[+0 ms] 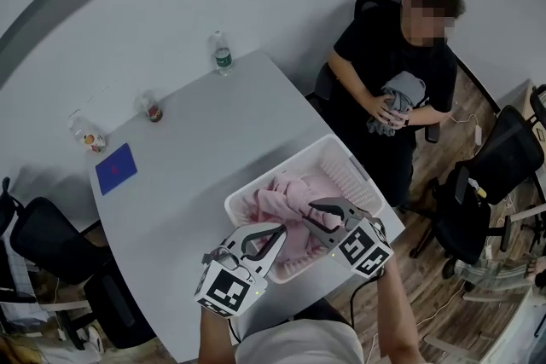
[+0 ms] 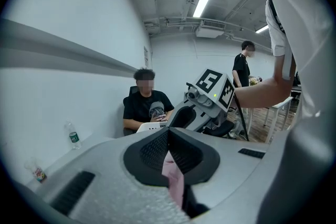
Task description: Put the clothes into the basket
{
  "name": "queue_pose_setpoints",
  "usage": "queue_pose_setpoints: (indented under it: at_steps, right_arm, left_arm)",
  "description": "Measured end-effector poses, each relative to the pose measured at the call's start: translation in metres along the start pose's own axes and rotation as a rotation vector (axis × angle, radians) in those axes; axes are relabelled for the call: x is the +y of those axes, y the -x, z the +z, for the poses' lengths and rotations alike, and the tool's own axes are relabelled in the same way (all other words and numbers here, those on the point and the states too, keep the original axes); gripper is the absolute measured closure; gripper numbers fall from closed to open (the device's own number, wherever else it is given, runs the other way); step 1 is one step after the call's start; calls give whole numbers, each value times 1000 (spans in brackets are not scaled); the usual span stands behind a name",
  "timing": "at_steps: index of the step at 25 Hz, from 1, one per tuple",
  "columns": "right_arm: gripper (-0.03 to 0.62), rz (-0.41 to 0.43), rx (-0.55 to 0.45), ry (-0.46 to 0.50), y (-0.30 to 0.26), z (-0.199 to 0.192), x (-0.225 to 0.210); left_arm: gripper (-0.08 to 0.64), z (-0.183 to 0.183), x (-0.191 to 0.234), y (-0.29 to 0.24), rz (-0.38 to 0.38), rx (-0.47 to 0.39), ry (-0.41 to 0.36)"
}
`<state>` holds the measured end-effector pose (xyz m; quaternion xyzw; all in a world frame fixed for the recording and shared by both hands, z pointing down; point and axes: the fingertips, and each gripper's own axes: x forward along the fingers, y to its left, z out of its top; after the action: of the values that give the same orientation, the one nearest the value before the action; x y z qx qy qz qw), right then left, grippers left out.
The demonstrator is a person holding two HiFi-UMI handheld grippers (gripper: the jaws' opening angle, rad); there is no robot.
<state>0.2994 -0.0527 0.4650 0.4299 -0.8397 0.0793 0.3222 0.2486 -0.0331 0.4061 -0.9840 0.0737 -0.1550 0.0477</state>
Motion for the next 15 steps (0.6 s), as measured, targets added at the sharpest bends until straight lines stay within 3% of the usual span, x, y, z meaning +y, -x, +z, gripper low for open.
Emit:
queue_pose_setpoints:
  at_steps: [3,7,12,15]
  right_arm:
    - [539,-52,-136,-64,22,26,0]
    - [577,-98,-304,-115,52,60,2]
    - [588,-124,-443,-153,94,84,12]
    - [588,-136,-525,-147,111,92,20]
  left_arm:
    - [558,13,-2,4,-10,-41,-6]
    - [558,33,-4,15,-6,-120,46]
    - [558,62,-7,31,4,-225,133]
    - [557,69,-11,40,10,-256,132]
